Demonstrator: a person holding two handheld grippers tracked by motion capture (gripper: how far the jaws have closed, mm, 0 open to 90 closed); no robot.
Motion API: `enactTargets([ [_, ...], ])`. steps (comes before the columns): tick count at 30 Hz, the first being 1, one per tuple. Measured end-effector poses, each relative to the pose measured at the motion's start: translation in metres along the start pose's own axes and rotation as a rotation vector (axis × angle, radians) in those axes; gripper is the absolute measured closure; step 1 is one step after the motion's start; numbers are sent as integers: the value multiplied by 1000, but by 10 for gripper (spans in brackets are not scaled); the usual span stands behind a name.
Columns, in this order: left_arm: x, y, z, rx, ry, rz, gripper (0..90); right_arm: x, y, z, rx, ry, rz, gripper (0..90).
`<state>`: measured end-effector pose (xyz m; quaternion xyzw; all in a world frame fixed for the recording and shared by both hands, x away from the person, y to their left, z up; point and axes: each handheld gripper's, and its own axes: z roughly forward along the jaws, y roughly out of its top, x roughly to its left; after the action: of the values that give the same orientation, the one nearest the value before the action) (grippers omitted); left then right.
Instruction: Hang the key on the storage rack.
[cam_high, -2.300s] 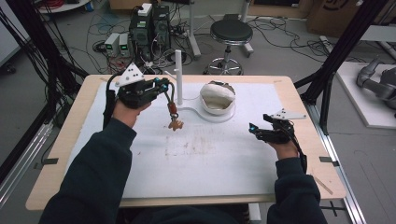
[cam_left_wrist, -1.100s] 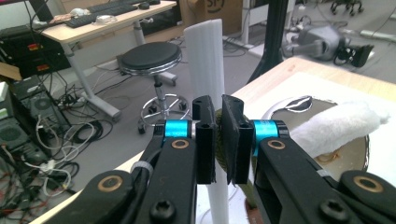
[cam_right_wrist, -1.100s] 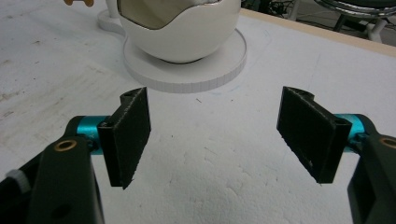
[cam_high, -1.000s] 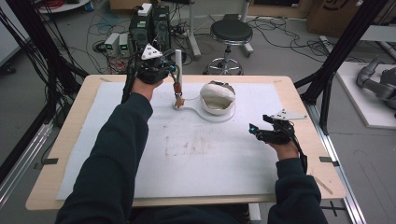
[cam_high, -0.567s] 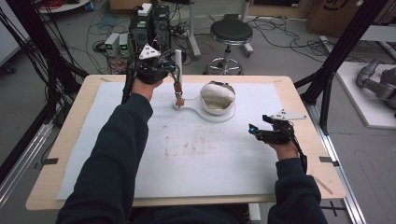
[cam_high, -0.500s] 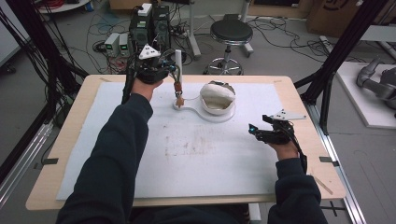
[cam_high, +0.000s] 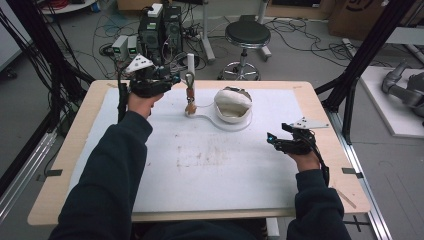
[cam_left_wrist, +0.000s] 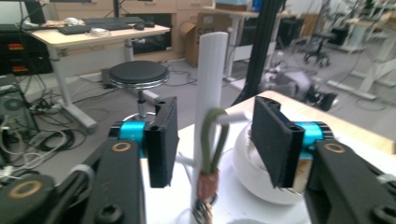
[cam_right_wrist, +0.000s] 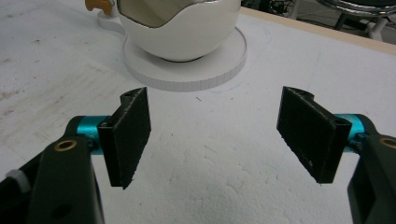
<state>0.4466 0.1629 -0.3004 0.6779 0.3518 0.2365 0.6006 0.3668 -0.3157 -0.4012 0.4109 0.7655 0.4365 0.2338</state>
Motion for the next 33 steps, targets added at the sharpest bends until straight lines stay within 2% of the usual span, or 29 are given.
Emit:
enactTargets([
  [2,0,-8,-9,-6,-16,-21,436,0,0,0,1,1,0,263],
  [5,-2,-26,-23,8,-13,-26,348,1,0,0,0,2,-3,263],
  [8,-4,-38,-32,13,-8,-20,217,1,0,0,3,-1,-5,263],
  [9,-5,-42,-35,13,-9,-20,206,1,0,0,2,-2,-4,263],
  [11,-6,-50,-42,8,-13,-16,204,2,0,-1,1,0,-4,263],
  [15,-7,-68,-51,38,-6,-12,203,2,-1,0,1,17,-11,259],
  [20,-5,-93,-58,54,-1,-16,203,5,-1,0,-4,42,-23,224],
  [24,-5,-109,-64,68,3,-18,203,5,-1,-2,-13,46,-24,220],
  [25,-4,-111,-64,70,5,-18,203,4,-1,-2,-13,41,-31,219],
  [27,-3,-113,-65,105,1,-12,203,4,-2,-2,-5,36,-41,217],
  [33,-5,-115,-62,122,-19,5,203,4,-2,-3,15,21,-77,217],
])
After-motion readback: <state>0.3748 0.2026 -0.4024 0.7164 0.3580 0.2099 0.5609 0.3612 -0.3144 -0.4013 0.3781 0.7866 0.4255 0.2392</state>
